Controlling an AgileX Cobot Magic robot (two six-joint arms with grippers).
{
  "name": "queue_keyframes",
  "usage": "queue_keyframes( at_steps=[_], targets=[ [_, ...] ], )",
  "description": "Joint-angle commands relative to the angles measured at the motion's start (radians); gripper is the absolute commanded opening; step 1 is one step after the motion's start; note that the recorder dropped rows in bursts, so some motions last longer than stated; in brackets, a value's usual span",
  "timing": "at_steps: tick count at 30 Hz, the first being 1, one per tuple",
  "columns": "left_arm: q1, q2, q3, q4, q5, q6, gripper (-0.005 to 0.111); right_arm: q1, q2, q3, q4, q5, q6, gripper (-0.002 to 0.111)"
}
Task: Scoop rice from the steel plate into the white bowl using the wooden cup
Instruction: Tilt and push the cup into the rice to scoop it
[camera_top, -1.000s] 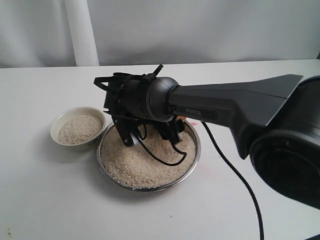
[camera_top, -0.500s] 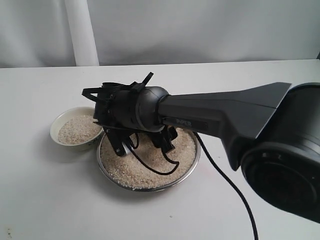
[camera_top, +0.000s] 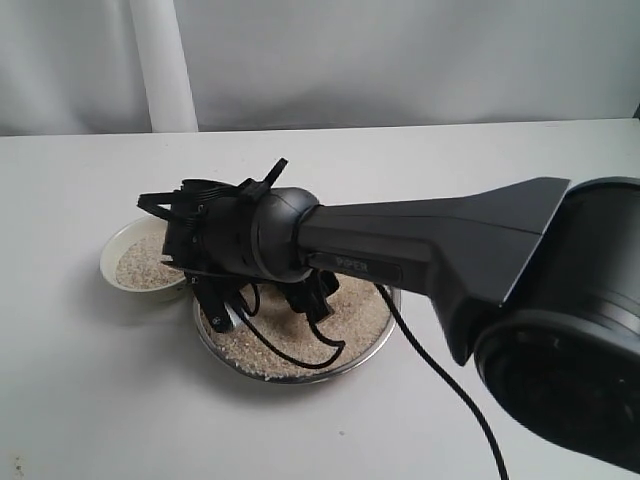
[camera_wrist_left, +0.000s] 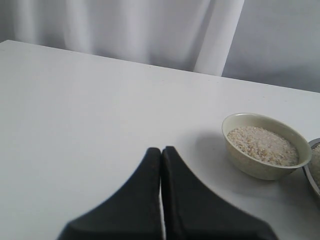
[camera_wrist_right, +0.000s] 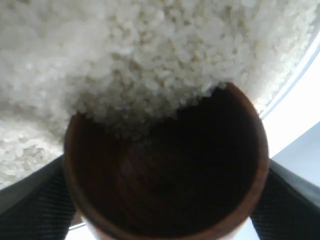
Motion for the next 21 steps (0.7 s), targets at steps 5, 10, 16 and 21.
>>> queue_keyframes(
  at_steps=[5, 10, 16, 21],
  targets=[
    [-0.005, 0.004, 0.001, 0.003, -0.007, -0.002, 0.0, 0.025, -0.009, -0.001, 0.085, -0.023, -0.01, 0.0],
    [-0.005, 0.004, 0.001, 0.003, -0.007, -0.002, 0.0, 0.025, -0.028, -0.001, 0.117, -0.026, -0.01, 0.0],
    [-0.005, 0.004, 0.001, 0.003, -0.007, -0.002, 0.0, 0.025, -0.047, -0.001, 0.198, -0.026, -0.036, 0.0],
    [-0.005, 0.004, 0.001, 0.003, -0.007, -0.002, 0.0, 0.025, -0.05, -0.001, 0.235, -0.026, -0.04, 0.0]
  ],
)
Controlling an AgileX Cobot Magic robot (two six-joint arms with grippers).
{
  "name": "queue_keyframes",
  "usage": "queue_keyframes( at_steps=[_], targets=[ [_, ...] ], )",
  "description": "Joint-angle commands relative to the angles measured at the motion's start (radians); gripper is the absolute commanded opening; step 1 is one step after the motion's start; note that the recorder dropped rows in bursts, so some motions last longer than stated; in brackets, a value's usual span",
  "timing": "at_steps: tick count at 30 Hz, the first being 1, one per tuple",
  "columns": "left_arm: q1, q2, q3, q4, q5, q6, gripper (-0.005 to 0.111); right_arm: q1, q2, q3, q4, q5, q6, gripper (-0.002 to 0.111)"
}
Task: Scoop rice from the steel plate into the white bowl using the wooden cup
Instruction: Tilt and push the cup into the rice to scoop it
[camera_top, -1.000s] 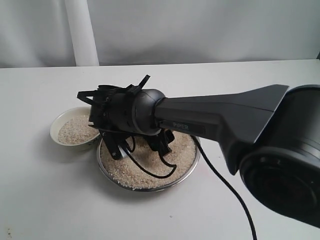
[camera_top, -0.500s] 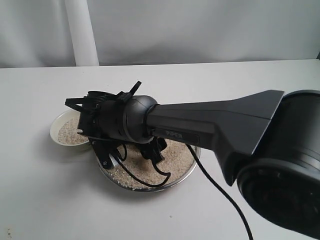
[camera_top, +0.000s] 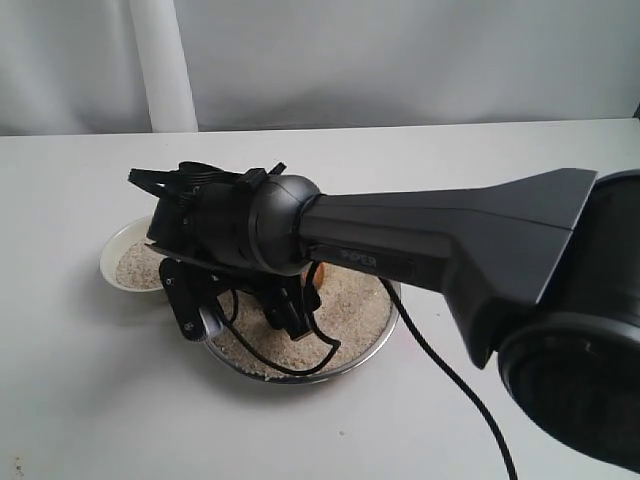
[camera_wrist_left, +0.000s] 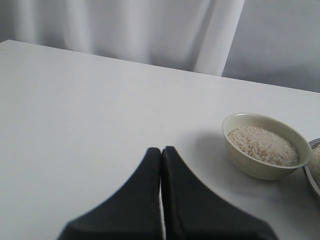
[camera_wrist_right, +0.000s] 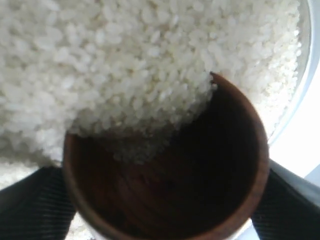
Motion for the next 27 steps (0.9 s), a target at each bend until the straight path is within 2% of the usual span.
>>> queue_keyframes(
  at_steps=[1, 8, 15, 27],
  targets=[
    [-0.005, 0.004, 0.001, 0.003, -0.007, -0.002, 0.0, 0.008, -0.008, -0.001, 0.077, -0.009, -0.016, 0.0],
    [-0.005, 0.004, 0.001, 0.003, -0.007, -0.002, 0.0, 0.002, -0.008, -0.001, 0.127, -0.011, -0.021, 0.0],
    [-0.005, 0.004, 0.001, 0.003, -0.007, -0.002, 0.0, -0.054, -0.028, -0.001, 0.306, -0.019, -0.021, 0.0],
    [-0.005, 0.004, 0.001, 0.003, -0.007, -0.002, 0.0, -0.141, -0.045, -0.001, 0.457, -0.046, -0.021, 0.0]
  ],
)
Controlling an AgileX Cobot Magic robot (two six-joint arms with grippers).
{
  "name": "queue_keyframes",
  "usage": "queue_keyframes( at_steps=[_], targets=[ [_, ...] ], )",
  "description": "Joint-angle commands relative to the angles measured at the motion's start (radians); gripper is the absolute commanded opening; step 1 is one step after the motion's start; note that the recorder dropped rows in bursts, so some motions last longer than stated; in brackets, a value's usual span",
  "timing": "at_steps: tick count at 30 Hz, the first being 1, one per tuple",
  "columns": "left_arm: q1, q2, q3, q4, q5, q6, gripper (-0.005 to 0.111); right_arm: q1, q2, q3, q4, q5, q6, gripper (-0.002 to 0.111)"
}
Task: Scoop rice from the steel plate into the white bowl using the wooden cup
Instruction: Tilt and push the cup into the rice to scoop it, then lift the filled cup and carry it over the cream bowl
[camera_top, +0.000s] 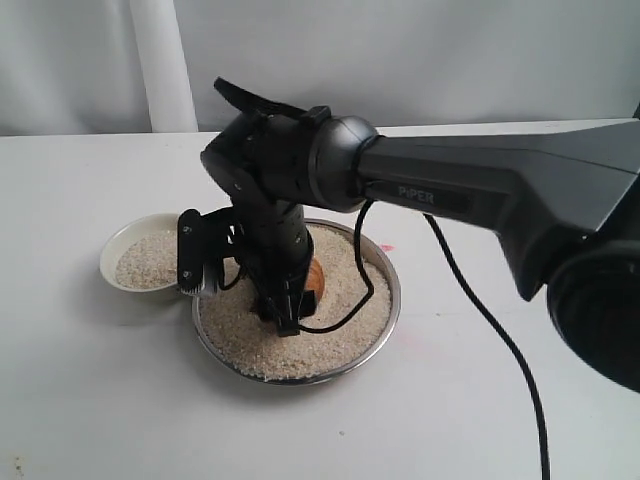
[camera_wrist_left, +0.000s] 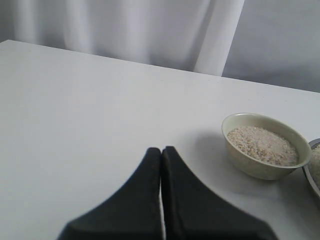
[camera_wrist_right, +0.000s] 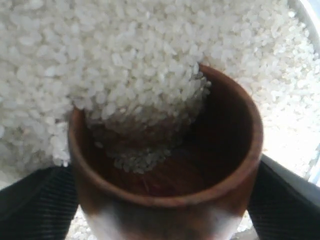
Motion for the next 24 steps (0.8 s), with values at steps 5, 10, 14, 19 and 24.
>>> queue_keyframes(
  at_steps=[5, 10, 14, 19, 24],
  targets=[
    [-0.005, 0.004, 0.001, 0.003, -0.007, -0.002, 0.0, -0.049, -0.012, 0.005, 0.167, -0.037, -0.008, 0.0],
    [-0.005, 0.004, 0.001, 0.003, -0.007, -0.002, 0.0, -0.082, -0.024, 0.005, 0.236, -0.054, -0.02, 0.0],
    [-0.005, 0.004, 0.001, 0.003, -0.007, -0.002, 0.0, -0.107, -0.051, 0.05, 0.291, -0.111, -0.039, 0.0],
    [-0.005, 0.004, 0.001, 0.003, -0.007, -0.002, 0.0, -0.146, -0.133, 0.179, 0.344, -0.213, -0.064, 0.0],
    [-0.005, 0.004, 0.001, 0.003, -0.007, -0.002, 0.0, -0.182, -0.209, 0.299, 0.39, -0.289, -0.075, 0.0]
  ],
)
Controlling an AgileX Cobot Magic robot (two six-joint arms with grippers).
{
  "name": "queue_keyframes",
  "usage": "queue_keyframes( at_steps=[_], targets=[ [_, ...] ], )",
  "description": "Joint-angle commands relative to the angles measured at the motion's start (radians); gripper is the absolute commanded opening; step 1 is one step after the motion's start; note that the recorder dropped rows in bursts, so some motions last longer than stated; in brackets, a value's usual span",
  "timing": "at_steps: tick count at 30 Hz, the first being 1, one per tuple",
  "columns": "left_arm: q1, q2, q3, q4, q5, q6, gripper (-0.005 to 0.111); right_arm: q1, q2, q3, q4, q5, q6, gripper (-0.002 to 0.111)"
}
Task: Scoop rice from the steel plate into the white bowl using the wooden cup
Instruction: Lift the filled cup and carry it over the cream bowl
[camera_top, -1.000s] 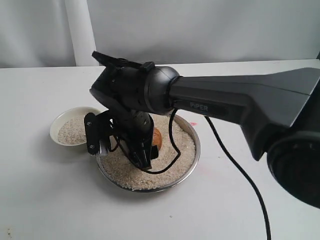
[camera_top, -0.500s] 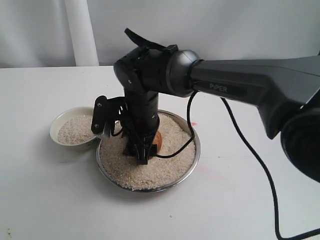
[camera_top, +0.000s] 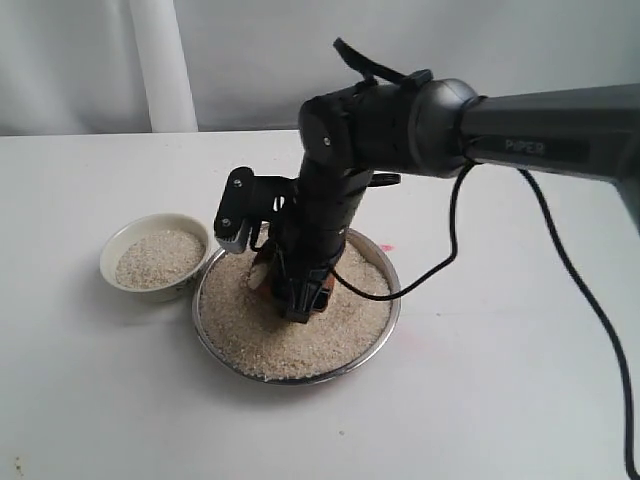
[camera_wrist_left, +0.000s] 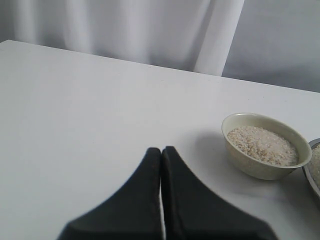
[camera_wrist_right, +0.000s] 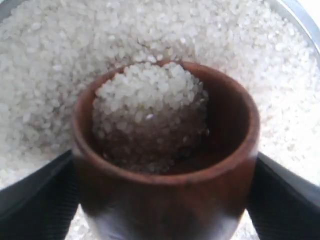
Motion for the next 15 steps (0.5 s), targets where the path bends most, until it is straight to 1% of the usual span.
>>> queue_keyframes(
  at_steps=[1, 5, 9, 11, 13, 15],
  targets=[
    [-0.005, 0.004, 0.001, 0.003, -0.007, -0.002, 0.0, -0.038, -0.09, 0.119, 0.061, -0.12, -0.015, 0.0],
    [-0.005, 0.004, 0.001, 0.003, -0.007, -0.002, 0.0, -0.046, -0.15, 0.227, 0.099, -0.242, -0.088, 0.0],
    [-0.005, 0.004, 0.001, 0.003, -0.007, -0.002, 0.0, -0.046, -0.172, 0.261, 0.149, -0.255, -0.088, 0.0],
    [-0.005, 0.004, 0.001, 0.003, -0.007, -0.002, 0.0, -0.037, -0.189, 0.243, 0.142, -0.268, -0.088, 0.0],
    [-0.005, 0.004, 0.001, 0.003, -0.007, -0.002, 0.0, -0.033, -0.19, 0.173, 0.119, -0.203, -0.088, 0.0],
    [-0.005, 0.004, 0.001, 0.003, -0.007, -0.002, 0.0, -0.018, -0.186, 0.074, 0.051, -0.112, -0.078, 0.0]
  ],
)
